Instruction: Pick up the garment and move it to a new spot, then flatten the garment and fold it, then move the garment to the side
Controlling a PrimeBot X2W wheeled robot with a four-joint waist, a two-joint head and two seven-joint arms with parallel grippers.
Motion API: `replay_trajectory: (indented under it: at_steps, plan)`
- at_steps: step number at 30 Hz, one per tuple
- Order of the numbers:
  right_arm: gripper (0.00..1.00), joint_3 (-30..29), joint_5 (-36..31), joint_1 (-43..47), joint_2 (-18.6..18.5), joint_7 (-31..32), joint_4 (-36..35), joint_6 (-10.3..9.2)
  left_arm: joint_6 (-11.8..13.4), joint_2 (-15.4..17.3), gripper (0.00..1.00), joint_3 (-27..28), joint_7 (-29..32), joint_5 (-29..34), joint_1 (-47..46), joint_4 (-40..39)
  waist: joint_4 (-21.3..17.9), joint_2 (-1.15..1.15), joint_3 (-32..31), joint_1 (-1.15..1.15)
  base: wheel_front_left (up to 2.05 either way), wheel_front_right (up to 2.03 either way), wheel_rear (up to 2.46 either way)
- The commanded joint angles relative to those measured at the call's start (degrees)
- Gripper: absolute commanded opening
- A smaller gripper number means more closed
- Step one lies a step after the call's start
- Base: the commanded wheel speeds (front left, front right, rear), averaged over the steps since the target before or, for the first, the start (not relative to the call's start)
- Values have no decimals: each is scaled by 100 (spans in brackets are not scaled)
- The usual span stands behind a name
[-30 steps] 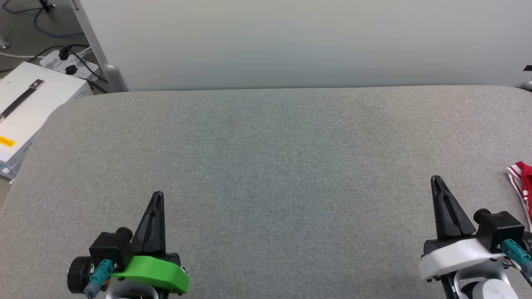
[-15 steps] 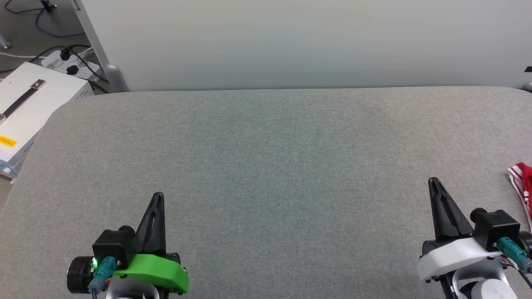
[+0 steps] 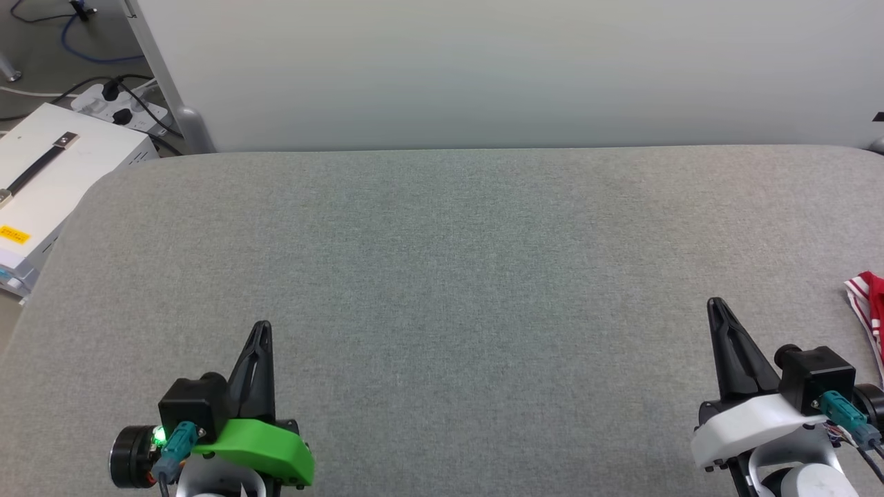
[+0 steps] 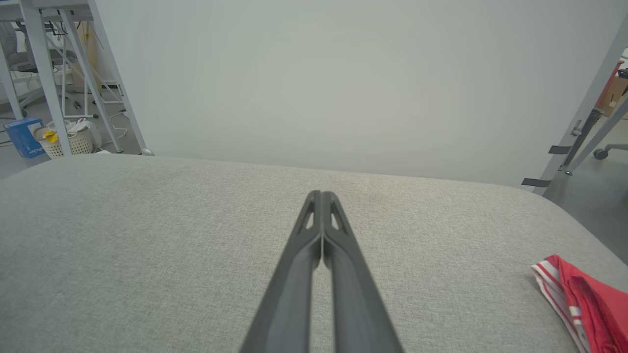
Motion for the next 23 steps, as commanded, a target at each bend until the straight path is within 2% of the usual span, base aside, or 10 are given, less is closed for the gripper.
replay_trajectory:
  at_steps: [1,23]
  plan:
    - [0,16,-44,-20,4,40,-16,-3,38,-24,0,13,29,78,-95,-28,2,30,-1,0,0,0,0]
    - [0,57,-133,-28,6,275,-27,-3,164,-50,0,26,281,288,-139,-57,27,41,-18,0,0,0,0]
